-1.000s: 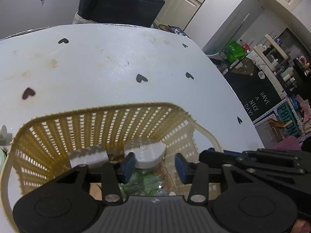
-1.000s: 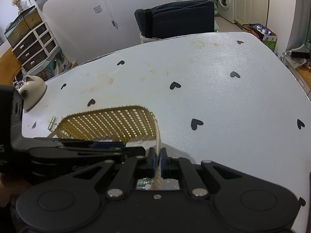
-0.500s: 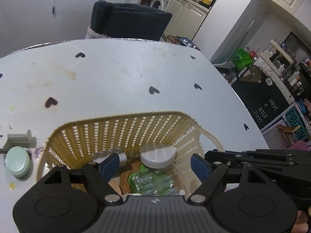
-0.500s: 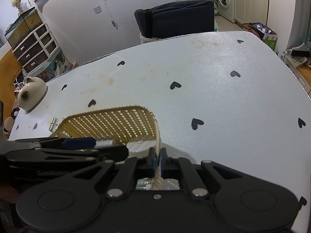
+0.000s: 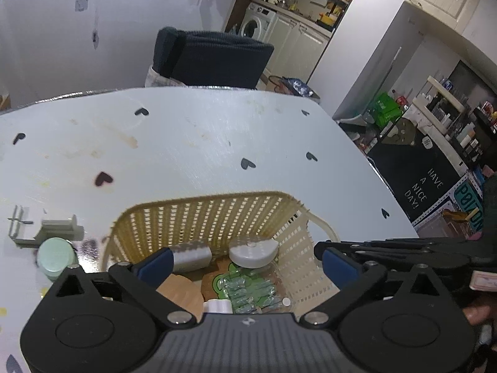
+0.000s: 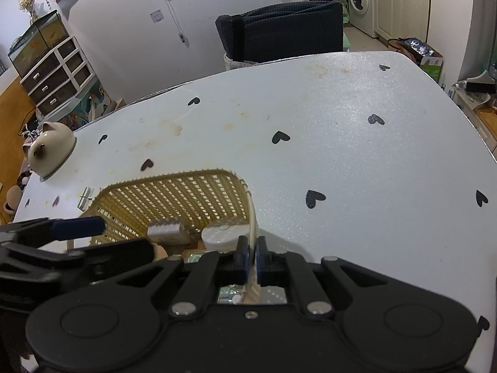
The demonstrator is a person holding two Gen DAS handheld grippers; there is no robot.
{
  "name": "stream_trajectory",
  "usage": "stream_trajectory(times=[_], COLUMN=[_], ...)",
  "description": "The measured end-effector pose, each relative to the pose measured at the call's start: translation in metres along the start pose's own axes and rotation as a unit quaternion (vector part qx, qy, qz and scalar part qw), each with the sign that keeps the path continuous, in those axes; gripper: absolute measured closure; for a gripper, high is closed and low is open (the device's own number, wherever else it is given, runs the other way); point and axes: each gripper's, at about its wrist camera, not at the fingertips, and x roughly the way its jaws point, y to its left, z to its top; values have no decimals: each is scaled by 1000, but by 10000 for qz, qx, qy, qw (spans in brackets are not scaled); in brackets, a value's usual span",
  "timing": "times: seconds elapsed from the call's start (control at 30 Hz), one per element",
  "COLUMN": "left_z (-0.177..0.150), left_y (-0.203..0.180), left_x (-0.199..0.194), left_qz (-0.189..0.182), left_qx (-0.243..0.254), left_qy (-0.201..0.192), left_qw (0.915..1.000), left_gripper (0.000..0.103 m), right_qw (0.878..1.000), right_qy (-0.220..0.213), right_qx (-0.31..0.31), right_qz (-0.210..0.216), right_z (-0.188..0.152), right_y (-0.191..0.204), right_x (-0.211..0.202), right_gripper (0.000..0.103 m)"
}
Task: Organize rigid objects
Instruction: 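Move the left tool to the pale green round tin and grasp it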
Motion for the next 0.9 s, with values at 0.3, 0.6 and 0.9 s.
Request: stream_trajectory(times=[0.3, 0.6, 0.9], left_z=[-9, -15, -25], left_y=[20, 69, 122], left_x=[-38, -60, -43], left_qz=[204, 784, 1605], left_qx=[-160, -428, -444], left_qy=[-396, -774, -698], left_qw=[9989, 9930, 9836], left_gripper=[0, 0, 0], right_qw=[10000, 10000, 10000], right_qy=[-1, -1, -1], right_qx=[0, -30, -24], right_qz=[3, -19, -16], right_z=[0, 0, 0], right_y=[0, 1, 1], right_x=[0, 0, 0], right_gripper=[98, 98, 98])
